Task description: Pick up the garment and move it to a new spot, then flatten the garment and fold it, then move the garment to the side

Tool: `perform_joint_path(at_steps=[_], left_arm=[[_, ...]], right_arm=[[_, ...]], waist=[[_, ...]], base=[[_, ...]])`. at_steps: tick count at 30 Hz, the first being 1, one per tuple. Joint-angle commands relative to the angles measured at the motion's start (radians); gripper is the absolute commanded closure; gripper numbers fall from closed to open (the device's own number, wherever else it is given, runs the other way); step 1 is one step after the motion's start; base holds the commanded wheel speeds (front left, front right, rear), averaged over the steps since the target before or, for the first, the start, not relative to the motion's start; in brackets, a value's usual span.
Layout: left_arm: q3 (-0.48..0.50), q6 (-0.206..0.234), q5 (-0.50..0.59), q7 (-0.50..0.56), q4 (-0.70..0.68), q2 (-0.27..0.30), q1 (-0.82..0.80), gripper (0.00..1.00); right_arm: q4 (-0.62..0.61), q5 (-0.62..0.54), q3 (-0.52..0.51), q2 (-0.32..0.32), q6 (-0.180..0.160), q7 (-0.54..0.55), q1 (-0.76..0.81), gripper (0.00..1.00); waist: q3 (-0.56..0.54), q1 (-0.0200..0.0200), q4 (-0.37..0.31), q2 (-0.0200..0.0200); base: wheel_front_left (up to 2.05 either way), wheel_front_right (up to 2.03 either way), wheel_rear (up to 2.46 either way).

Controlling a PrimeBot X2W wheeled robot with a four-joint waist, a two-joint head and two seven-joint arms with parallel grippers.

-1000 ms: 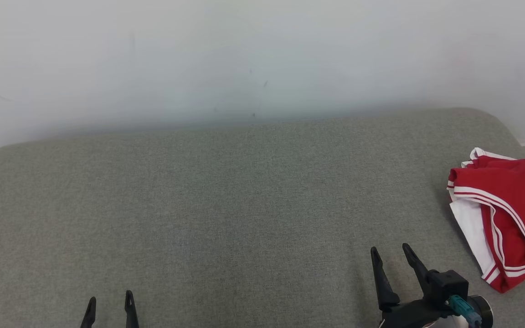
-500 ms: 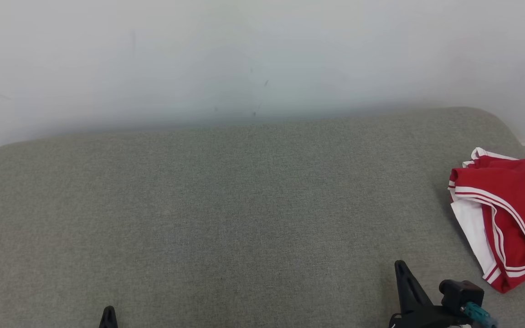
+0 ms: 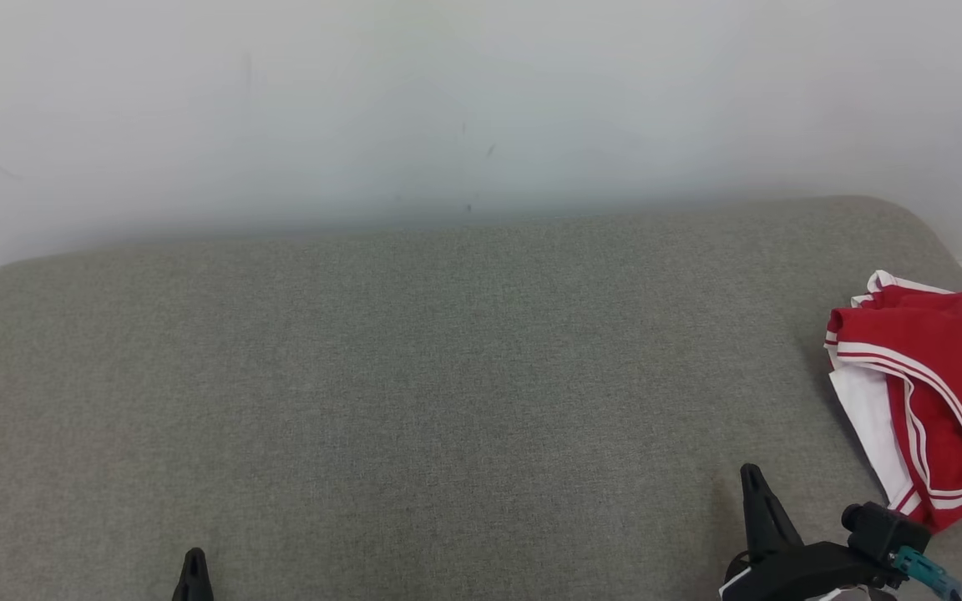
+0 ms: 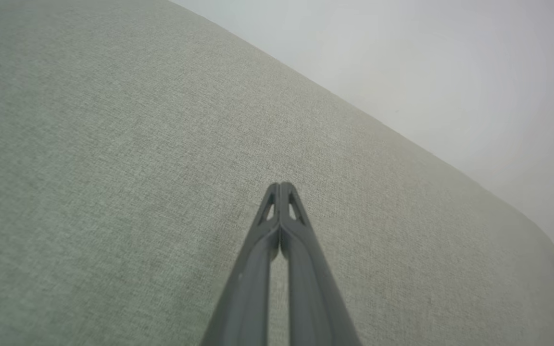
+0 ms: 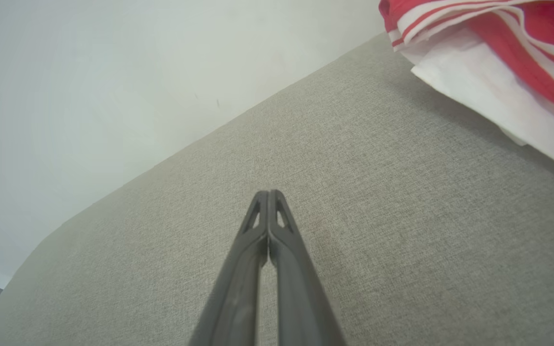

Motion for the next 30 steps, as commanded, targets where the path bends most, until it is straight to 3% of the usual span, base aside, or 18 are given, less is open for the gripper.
perform_joint_path(at_steps=[1, 30], left_arm=[[0.007, -0.007, -0.048, 0.011, -0.020, 0.003, -0.026, 1.00], [0.032, -0.044, -0.422, 0.109, -0.045, 0.004, -0.070, 1.00]], right_arm=[[-0.027, 0.048, -0.006, 0.000, 0.000, 0.010, -0.010, 1.00], [-0.098, 0.451, -0.041, 0.000, -0.001, 0.109, -0.006, 1.00]], waist=[[0.000, 0.0000, 0.001, 0.0000], [0.005, 0.0000, 0.009, 0.0000]], base=[[0.00, 0.00, 0.00], [0.00, 0.00, 0.00]])
